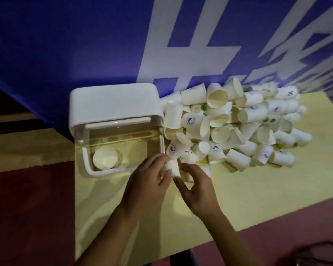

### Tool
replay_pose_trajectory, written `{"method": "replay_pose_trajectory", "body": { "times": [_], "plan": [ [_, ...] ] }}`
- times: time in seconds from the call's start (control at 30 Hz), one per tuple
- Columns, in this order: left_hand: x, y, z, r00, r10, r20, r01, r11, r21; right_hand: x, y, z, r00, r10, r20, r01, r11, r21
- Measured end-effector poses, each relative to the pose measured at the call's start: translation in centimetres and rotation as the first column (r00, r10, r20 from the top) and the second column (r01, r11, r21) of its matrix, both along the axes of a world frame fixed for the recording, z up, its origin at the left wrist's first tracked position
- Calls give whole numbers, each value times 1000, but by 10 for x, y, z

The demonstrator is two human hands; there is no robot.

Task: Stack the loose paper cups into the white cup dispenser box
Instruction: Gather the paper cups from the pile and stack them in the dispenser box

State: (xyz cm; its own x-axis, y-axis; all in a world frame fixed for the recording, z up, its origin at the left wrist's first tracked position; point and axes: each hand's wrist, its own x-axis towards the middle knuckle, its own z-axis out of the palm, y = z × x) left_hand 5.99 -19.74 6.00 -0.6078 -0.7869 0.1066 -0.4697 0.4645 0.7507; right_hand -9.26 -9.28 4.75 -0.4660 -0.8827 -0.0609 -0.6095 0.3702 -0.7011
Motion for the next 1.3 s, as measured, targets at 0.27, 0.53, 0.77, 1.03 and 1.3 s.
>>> {"method": "replay_pose_trajectory", "body": {
  "times": [0.27, 0.53, 0.77, 1.03, 1.3],
  "plan": [
    [-130, 41, -55, 800, -337, 496, 381, 925, 14, -109, 84, -15, 960, -281, -5, 280, 956, 82],
    [-159, 61, -105, 717, -232, 658, 369, 926, -76, -173, 103, -26, 968, -250, 27, 245, 960, 133],
    [-143, 71, -78, 880, -112, 462, 126, 992, 0, -189, 64, -12, 992, -125, 35, 124, 992, 35],
    [-78, 79, -27, 921, 385, 60, -384, 872, 303, -159, -66, 9, 965, 117, -233, -117, 993, 17],
    [-55, 73, -5, 816, 570, -98, -497, 778, 383, -154, -93, -10, 928, 159, -338, -142, 987, 75]
  ]
}}
